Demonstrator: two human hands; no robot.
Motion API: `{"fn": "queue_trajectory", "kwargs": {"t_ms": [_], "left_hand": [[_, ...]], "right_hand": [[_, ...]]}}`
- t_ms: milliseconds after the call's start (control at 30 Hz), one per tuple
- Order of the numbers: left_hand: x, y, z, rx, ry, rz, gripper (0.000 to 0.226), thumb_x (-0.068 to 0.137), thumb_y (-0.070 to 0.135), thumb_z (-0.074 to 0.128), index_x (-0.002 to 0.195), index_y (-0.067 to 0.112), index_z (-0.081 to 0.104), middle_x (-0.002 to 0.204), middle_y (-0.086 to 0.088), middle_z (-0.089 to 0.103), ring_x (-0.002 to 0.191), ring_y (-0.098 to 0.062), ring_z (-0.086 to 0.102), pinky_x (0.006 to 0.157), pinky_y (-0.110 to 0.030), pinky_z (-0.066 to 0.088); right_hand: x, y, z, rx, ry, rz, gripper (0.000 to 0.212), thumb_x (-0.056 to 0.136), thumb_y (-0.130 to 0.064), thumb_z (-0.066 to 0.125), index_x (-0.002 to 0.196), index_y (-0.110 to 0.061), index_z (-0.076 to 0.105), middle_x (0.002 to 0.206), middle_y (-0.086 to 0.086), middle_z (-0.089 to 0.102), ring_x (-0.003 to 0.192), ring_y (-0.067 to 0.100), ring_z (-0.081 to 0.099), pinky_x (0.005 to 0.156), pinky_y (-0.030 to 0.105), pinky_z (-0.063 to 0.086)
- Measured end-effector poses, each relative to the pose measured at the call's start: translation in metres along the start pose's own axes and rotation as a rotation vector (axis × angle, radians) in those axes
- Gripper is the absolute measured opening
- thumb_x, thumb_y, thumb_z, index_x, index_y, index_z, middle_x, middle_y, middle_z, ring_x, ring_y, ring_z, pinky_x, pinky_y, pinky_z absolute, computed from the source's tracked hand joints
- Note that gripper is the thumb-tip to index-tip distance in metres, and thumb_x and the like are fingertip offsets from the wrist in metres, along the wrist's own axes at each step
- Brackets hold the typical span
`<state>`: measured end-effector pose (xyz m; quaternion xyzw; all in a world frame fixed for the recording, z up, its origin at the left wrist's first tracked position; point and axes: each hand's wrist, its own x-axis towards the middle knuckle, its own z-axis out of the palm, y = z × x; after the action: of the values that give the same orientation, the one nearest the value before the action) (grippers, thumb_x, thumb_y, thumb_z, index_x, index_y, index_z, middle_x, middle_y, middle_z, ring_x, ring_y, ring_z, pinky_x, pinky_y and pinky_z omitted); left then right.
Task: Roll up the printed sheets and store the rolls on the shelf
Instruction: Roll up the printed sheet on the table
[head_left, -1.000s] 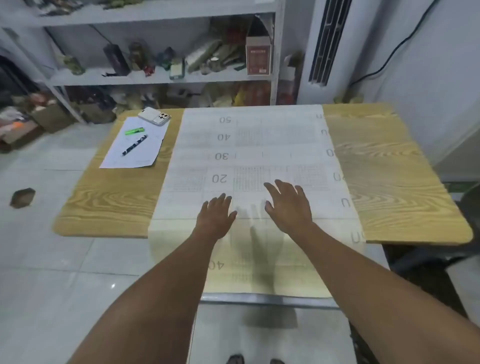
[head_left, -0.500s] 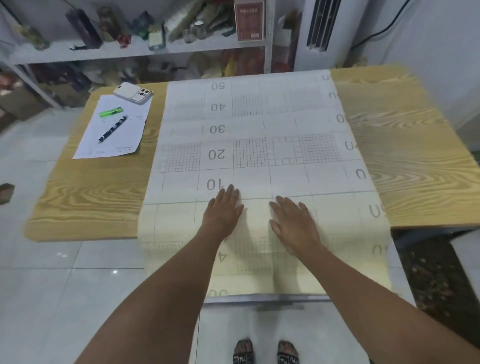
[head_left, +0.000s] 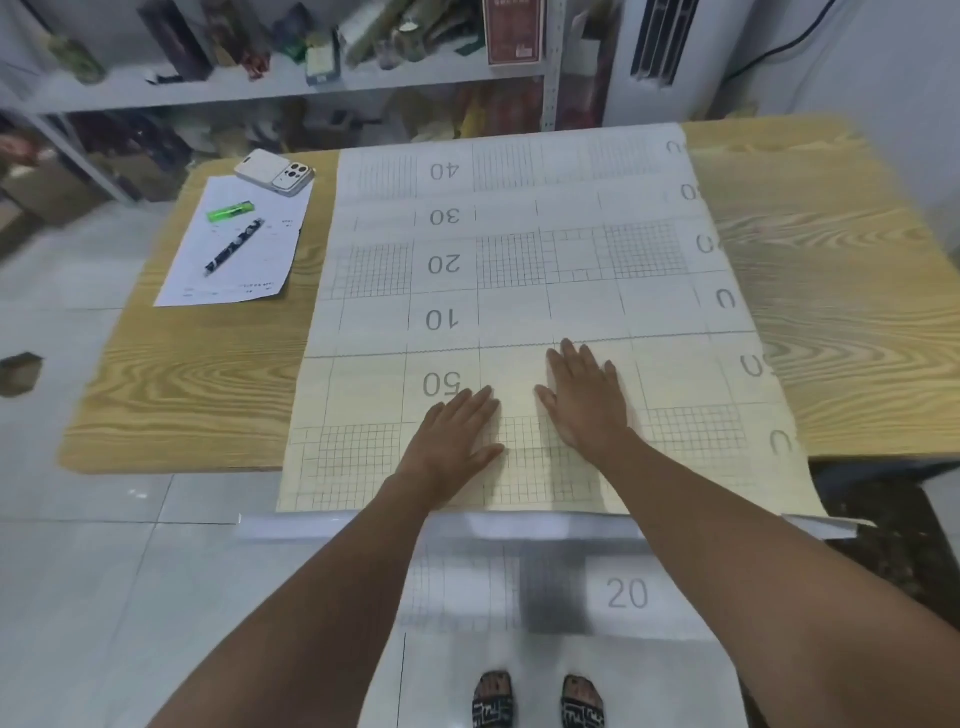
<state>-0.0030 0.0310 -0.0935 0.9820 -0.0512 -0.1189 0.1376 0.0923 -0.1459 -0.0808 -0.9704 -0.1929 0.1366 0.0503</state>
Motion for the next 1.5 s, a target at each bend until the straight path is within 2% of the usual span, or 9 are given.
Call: {"fn": "queue_trajectory", "kwargs": {"t_ms": [400,567,667,933,1133,1267,1367,1433,1500], "left_hand": [[0.042,-0.011,-0.011,-0.027,0.001,-0.029,0.065,0.093,0.048,0.038,0.146,0.022,0.009,0.155,0.01,0.002,0.141,-0.011,-0.001,0.116,-0.036,0.005],[0.061,-0.017,-0.015,-0.036,0.024,-0.019,0.065,0.092,0.049,0.039,0.145,0.022,0.013,0.155,0.009,0.005,0.141,-0.013,0.002,0.115,-0.037,0.007],[0.069,-0.019,-0.018,-0.022,0.035,-0.007,0.063,0.094,0.047,0.038,0.145,0.021,0.012,0.155,0.008,0.005,0.141,-0.013,0.002,0.115,-0.038,0.007],[0.085,-0.02,-0.025,-0.063,0.025,-0.022,0.062,0.094,0.045,0.041,0.145,0.021,0.014,0.155,0.008,0.006,0.141,-0.013,0.003,0.115,-0.037,0.007],[0.076,-0.005,-0.035,-0.128,0.131,0.001,0.049,0.096,0.033,0.04,0.14,0.017,0.027,0.15,0.001,0.027,0.136,-0.016,0.022,0.109,-0.035,0.02],[0.054,0.017,-0.033,-0.114,0.289,0.083,0.033,0.093,0.023,0.048,0.126,0.014,0.049,0.127,-0.004,0.055,0.115,-0.022,0.048,0.094,-0.038,0.036],[0.028,0.028,-0.021,-0.002,0.332,0.267,0.022,0.088,0.022,0.052,0.108,0.014,0.057,0.1,-0.005,0.065,0.088,-0.025,0.059,0.074,-0.038,0.046],[0.011,0.027,-0.012,0.058,0.366,0.33,0.019,0.083,0.026,0.056,0.099,0.016,0.056,0.089,-0.002,0.064,0.075,-0.022,0.059,0.064,-0.032,0.048],[-0.002,0.024,-0.005,0.068,0.369,0.331,0.028,0.074,0.025,0.071,0.097,0.017,0.057,0.086,-0.001,0.063,0.072,-0.02,0.057,0.061,-0.031,0.048]], "right_hand": [[0.019,-0.009,-0.026,0.15,0.062,-0.014,0.055,0.099,-0.044,0.027,0.146,-0.017,0.021,0.156,0.006,0.016,0.142,0.023,0.016,0.115,0.044,0.008],[-0.028,-0.014,-0.055,0.204,0.532,-0.296,0.038,0.096,-0.031,0.036,0.124,-0.015,0.055,0.127,0.007,0.057,0.115,0.024,0.051,0.103,0.041,0.03],[-0.062,-0.008,-0.043,0.2,0.675,-0.444,0.027,0.093,-0.021,0.045,0.112,-0.012,0.063,0.111,0.007,0.064,0.101,0.024,0.055,0.094,0.039,0.037],[-0.071,0.002,0.015,0.1,0.501,-0.463,0.033,0.09,-0.04,0.049,0.103,-0.014,0.065,0.1,0.004,0.065,0.091,0.022,0.058,0.085,0.035,0.044],[-0.06,0.003,0.019,0.174,0.343,-0.426,0.027,0.081,-0.032,0.064,0.102,-0.015,0.065,0.098,0.003,0.063,0.085,0.021,0.059,0.074,0.034,0.051],[-0.056,0.003,0.015,0.227,0.284,-0.396,0.027,0.072,-0.029,0.077,0.096,-0.018,0.068,0.085,-0.002,0.058,0.075,0.014,0.053,0.066,0.024,0.042],[-0.054,0.003,0.012,0.254,0.284,-0.387,0.027,0.079,-0.038,0.059,0.091,-0.017,0.069,0.079,-0.003,0.059,0.077,0.011,0.043,0.067,0.018,0.033],[-0.055,0.002,0.009,0.315,0.286,-0.37,0.032,0.08,-0.039,0.052,0.092,-0.015,0.069,0.077,-0.003,0.061,0.077,0.011,0.042,0.066,0.02,0.036],[-0.057,0.002,0.003,0.43,0.242,-0.297,0.022,0.079,-0.03,0.066,0.095,-0.015,0.068,0.078,-0.003,0.06,0.077,0.012,0.048,0.064,0.026,0.044]]}}
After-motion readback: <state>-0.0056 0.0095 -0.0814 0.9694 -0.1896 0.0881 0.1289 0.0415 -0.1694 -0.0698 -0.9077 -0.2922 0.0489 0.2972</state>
